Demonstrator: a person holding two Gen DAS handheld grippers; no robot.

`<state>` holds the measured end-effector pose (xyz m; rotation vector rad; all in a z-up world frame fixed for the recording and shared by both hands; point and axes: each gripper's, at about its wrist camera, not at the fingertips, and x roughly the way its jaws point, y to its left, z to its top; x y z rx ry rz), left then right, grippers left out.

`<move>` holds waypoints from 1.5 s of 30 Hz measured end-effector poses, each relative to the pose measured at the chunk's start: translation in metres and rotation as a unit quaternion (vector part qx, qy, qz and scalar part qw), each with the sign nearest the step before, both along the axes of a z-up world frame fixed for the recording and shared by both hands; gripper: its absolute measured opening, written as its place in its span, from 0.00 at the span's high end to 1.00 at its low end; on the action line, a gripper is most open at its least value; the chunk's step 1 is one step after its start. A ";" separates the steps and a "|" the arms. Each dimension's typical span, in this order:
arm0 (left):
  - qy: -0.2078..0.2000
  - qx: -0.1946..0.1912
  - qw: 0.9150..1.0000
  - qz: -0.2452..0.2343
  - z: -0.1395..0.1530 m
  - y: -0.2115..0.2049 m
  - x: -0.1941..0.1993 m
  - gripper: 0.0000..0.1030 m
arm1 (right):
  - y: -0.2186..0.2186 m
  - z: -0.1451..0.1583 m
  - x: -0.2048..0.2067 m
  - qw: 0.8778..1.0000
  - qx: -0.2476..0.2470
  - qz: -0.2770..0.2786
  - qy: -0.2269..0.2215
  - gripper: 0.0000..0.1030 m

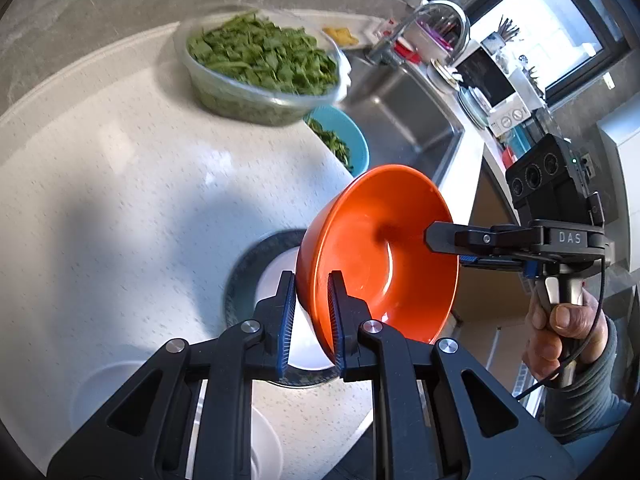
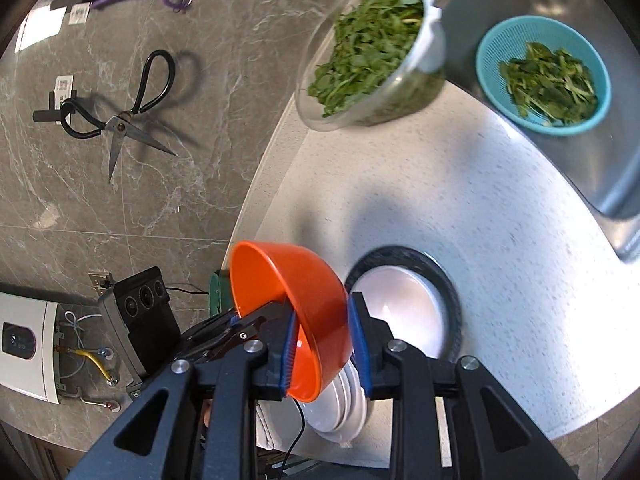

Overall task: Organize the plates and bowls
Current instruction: 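Carry the orange bowl with both tools and lower it into the small white bowl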

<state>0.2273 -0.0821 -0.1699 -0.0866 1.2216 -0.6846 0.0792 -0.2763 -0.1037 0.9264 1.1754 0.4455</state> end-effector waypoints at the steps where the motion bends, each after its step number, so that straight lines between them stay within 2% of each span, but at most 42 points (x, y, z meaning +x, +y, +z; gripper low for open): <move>1: 0.004 0.000 1.000 -0.002 -0.004 -0.002 -0.002 0.87 | -0.002 -0.001 -0.002 1.000 0.001 -0.001 0.001 0.71; 17: 0.032 0.034 0.999 0.010 -0.063 -0.014 -0.031 0.87 | -0.009 -0.033 -0.022 0.999 0.001 0.000 0.032 0.69; 25: 0.031 0.065 0.997 0.015 -0.092 -0.017 -0.026 0.87 | -0.001 -0.048 -0.012 0.999 -0.026 0.003 0.045 0.69; 28: 0.026 0.066 0.997 0.017 -0.095 -0.018 -0.024 0.86 | 0.000 -0.051 -0.009 0.998 -0.037 0.004 0.046 0.69; 35: 0.020 0.067 0.997 0.023 -0.094 -0.019 -0.021 0.83 | 0.011 -0.051 -0.004 0.994 -0.098 0.026 0.036 0.69; 38: 0.016 0.053 0.998 0.026 -0.089 -0.016 -0.025 0.73 | 0.014 -0.052 -0.004 0.992 -0.115 0.032 0.033 0.69; 40: 0.016 0.035 0.999 0.028 -0.087 -0.015 -0.026 0.61 | 0.015 -0.053 -0.004 0.991 -0.126 0.035 0.031 0.69; 41: 0.014 0.031 0.999 0.027 -0.085 -0.015 -0.027 0.52 | 0.016 -0.054 -0.005 0.990 -0.131 0.037 0.031 0.69; 45: 0.007 0.035 0.999 0.020 -0.084 -0.018 -0.027 0.50 | 0.019 -0.058 -0.006 0.988 -0.146 0.043 0.031 0.69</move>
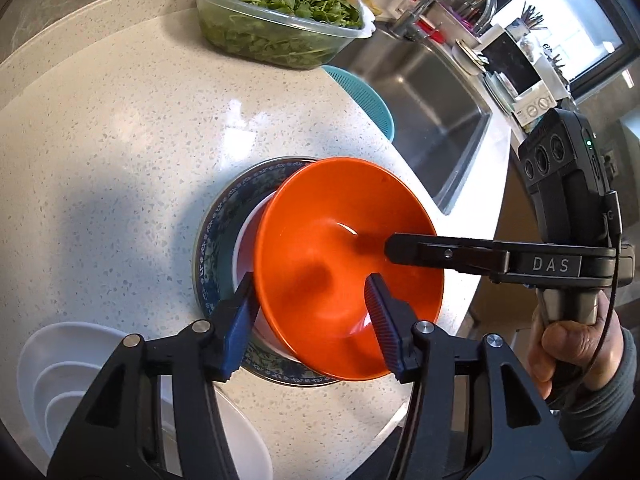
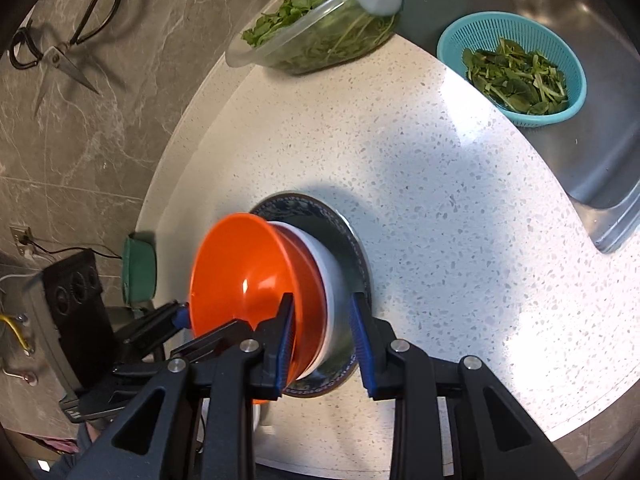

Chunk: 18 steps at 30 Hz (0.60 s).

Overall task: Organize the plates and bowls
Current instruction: 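Carry the orange bowl with both tools and lower it into the small white bowl, then open both tools and release the orange bowl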

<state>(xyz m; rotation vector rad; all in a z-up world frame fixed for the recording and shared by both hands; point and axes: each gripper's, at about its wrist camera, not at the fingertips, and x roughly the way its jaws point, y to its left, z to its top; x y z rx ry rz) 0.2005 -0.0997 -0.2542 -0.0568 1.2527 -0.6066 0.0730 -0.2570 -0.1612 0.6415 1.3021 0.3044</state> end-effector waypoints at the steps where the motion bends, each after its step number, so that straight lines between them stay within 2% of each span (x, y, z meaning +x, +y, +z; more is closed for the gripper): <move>1: 0.001 -0.002 1.000 0.000 0.000 0.000 0.000 0.50 | 0.000 -0.001 0.000 1.000 0.000 0.000 0.000 0.69; 4: 0.000 -0.001 1.000 -0.003 0.001 0.000 0.000 0.49 | 0.002 -0.001 -0.001 1.000 -0.012 0.003 -0.002 0.69; 13: -0.013 0.008 1.000 -0.021 0.004 -0.004 -0.004 0.34 | 0.019 0.007 0.002 0.996 -0.078 0.031 -0.007 0.74; 18: -0.020 0.003 0.999 -0.026 0.006 -0.004 -0.005 0.22 | 0.021 0.008 0.005 0.994 -0.102 0.035 -0.009 0.79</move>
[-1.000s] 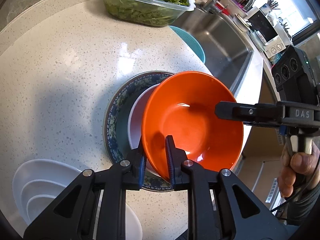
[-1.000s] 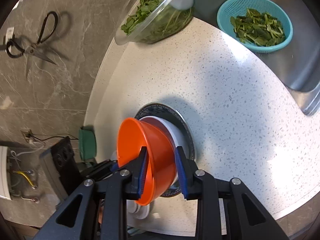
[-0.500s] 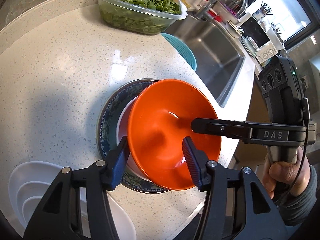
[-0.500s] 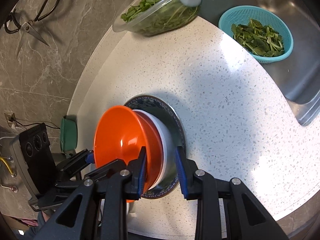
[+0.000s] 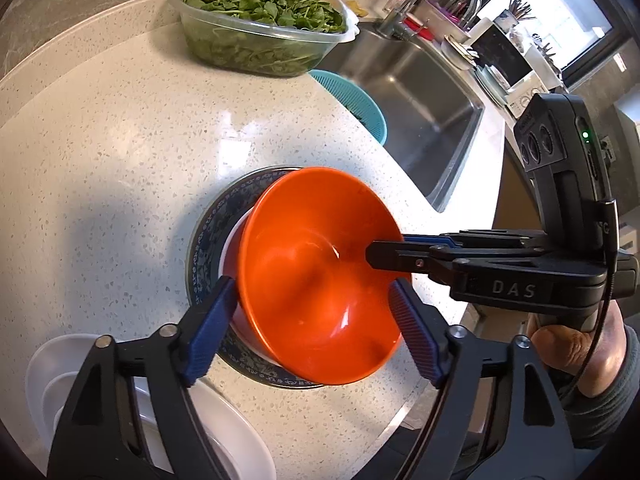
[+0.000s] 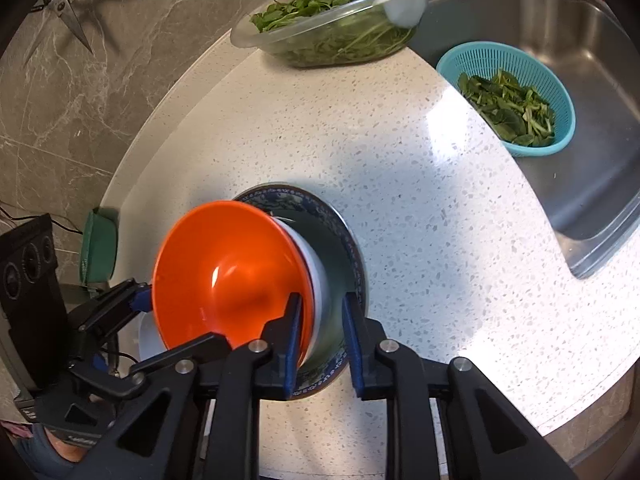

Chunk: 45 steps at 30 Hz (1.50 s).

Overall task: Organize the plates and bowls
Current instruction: 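Open both tools and release the orange bowl, then move both tools to the patterned bowl stack and close on its rim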

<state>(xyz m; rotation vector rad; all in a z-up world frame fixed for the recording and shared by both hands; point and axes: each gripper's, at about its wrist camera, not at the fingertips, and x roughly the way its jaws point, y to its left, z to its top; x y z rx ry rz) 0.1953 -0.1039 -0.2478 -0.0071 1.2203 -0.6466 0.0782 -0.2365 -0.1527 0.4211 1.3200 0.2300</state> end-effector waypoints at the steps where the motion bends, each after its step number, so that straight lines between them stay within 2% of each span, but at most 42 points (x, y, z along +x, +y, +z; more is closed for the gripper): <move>1: 0.000 -0.002 1.000 -0.002 0.000 -0.001 0.000 0.20 | 0.001 0.000 0.000 1.000 -0.005 0.003 0.000 0.80; 5: -0.009 0.018 1.000 -0.008 0.000 -0.003 -0.001 0.06 | 0.007 -0.002 0.002 1.000 -0.016 0.009 0.003 0.80; 12: -0.009 0.020 1.000 0.005 0.002 0.006 0.005 0.05 | 0.008 -0.002 0.004 1.000 -0.025 0.011 0.003 0.81; 18: -0.027 0.000 0.999 0.022 0.022 0.023 0.003 0.05 | 0.005 0.002 0.003 1.000 -0.022 0.004 -0.004 0.77; 19: -0.031 -0.007 0.999 0.029 0.027 0.028 0.000 0.05 | 0.004 0.005 0.003 1.000 -0.021 0.003 -0.007 0.69; 20: -0.034 -0.014 0.999 0.034 0.032 0.034 -0.001 0.05 | 0.002 0.009 0.002 1.000 -0.014 0.002 -0.012 0.54; 22: -0.046 -0.031 0.997 0.049 0.043 0.048 -0.006 0.05 | -0.002 0.021 -0.002 0.999 0.003 0.001 -0.032 0.34; 26: -0.062 -0.050 0.993 0.088 0.058 0.077 -0.021 0.05 | -0.012 0.054 -0.013 0.995 0.041 0.015 -0.086 0.22; 28: -0.062 -0.046 0.991 0.108 0.060 0.086 -0.027 0.05 | -0.020 0.069 -0.014 0.992 0.045 0.028 -0.113 0.18; 31: -0.060 -0.033 0.987 0.143 0.057 0.090 -0.044 0.05 | -0.034 0.079 0.002 0.987 0.047 0.072 -0.136 0.18; 33: -0.064 -0.019 0.982 0.176 0.053 0.088 -0.056 0.05 | -0.042 0.073 0.018 0.986 0.041 0.096 -0.129 0.19; 35: -0.064 -0.003 0.974 0.219 0.046 0.083 -0.067 0.07 | -0.051 0.063 0.038 0.984 0.050 0.127 -0.114 0.30; 38: -0.058 0.010 0.951 0.302 0.035 0.067 -0.091 0.07 | -0.062 0.047 0.067 0.974 0.082 0.190 -0.089 0.42; 40: -0.058 0.000 0.931 0.359 0.029 0.052 -0.109 0.07 | -0.061 0.039 0.082 0.965 0.086 0.237 -0.073 0.42; 43: -0.024 0.023 0.911 0.412 0.015 0.032 -0.126 0.08 | -0.046 0.035 0.098 0.947 0.071 0.309 -0.051 0.43; 45: -0.025 0.020 0.898 0.439 0.012 0.021 -0.140 0.08 | -0.034 0.037 0.099 0.933 0.058 0.351 -0.047 0.43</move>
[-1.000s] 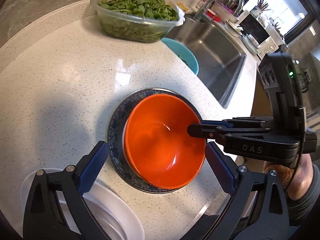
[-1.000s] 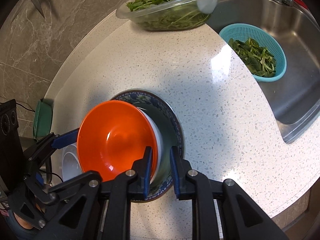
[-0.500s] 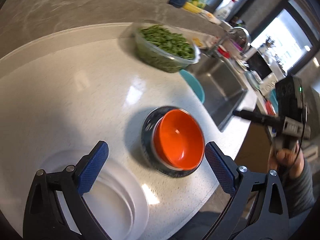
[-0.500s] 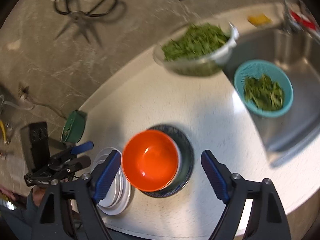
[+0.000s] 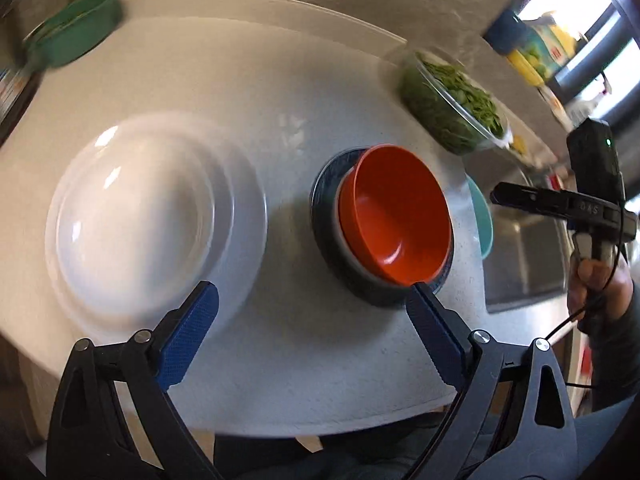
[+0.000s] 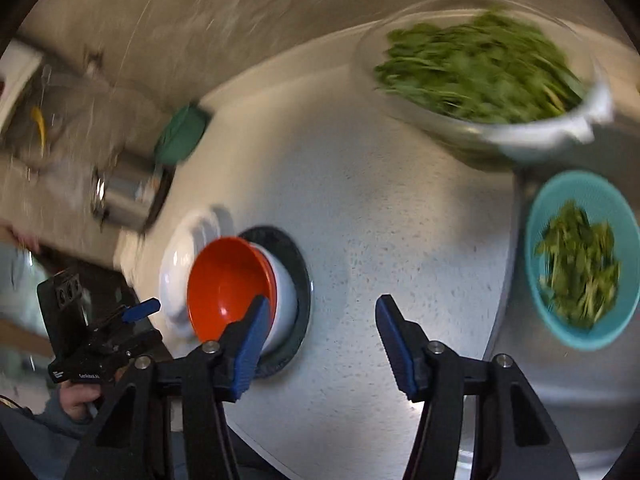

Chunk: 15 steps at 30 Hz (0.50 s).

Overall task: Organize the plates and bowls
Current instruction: 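Move both tools to the patterned bowl stack and close on its rim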

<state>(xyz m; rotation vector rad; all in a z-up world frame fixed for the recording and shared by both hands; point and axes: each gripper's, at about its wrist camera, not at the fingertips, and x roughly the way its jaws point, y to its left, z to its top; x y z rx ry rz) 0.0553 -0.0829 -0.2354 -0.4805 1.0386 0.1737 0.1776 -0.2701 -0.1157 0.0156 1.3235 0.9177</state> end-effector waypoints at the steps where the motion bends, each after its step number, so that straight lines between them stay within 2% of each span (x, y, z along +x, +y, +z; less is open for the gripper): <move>1: -0.002 0.003 1.000 0.014 -0.001 -0.005 -0.007 0.08 | 0.009 0.001 0.002 1.000 -0.009 0.026 -0.008 0.43; 4: 0.007 0.012 0.999 0.050 -0.011 -0.019 -0.019 0.11 | 0.025 -0.002 0.008 0.997 -0.041 0.058 -0.019 0.44; 5: 0.003 0.009 0.998 0.061 -0.015 -0.021 -0.022 0.14 | 0.028 -0.001 0.011 0.997 -0.046 0.062 -0.020 0.44; 7: 0.008 0.001 0.996 0.087 -0.027 -0.023 -0.028 0.15 | 0.035 0.001 0.013 0.996 -0.052 0.075 -0.020 0.44; 9: 0.018 -0.010 0.995 0.099 -0.041 -0.023 -0.030 0.24 | 0.040 0.000 0.017 0.994 -0.068 0.079 -0.019 0.44; 12: 0.029 -0.020 0.990 0.137 -0.057 -0.030 -0.038 0.29 | 0.049 -0.003 0.019 0.990 -0.088 0.106 -0.026 0.44; 15: 0.031 -0.021 0.985 0.166 -0.065 -0.038 -0.045 0.29 | 0.054 -0.009 0.023 0.988 -0.079 0.133 -0.015 0.44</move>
